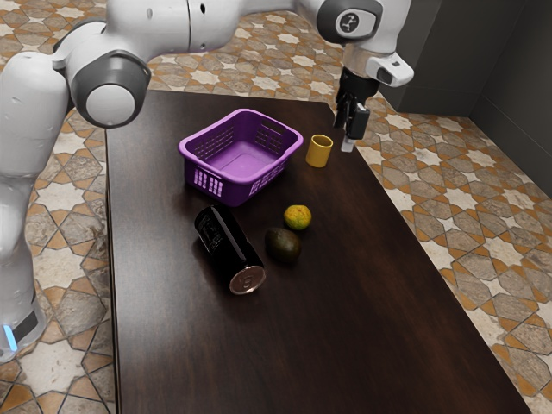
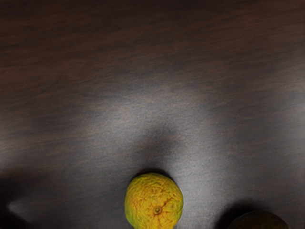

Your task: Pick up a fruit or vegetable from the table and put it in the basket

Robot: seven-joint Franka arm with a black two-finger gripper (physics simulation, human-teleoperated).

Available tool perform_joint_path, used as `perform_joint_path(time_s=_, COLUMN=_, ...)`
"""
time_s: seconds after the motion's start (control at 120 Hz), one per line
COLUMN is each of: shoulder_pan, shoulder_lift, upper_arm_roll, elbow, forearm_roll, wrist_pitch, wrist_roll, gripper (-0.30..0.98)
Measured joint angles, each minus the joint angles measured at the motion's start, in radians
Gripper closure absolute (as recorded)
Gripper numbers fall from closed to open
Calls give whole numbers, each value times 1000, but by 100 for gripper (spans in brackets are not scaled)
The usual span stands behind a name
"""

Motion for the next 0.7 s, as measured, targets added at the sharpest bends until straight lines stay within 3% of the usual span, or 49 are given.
perform_joint_path(time_s=0.308, shoulder_pan=2, shoulder_lift=0, upper_arm_roll=3, elbow=0, forearm_roll=-18, wrist_pitch=-1, wrist_roll=-5, gripper=0)
perform_joint_path(time_s=0.425, shoulder_pan=1, shoulder_lift=-36, upper_arm_roll=2, elbow=84, forearm_roll=-35, wrist_pitch=-1, wrist_roll=-49, gripper=0)
perform_joint_path(time_s=0.7, shoulder_pan=34, shoulder_lift=-13, upper_arm_roll=81, elbow=99, forearm_roll=-45, wrist_pitch=41, wrist_roll=-151, gripper=0)
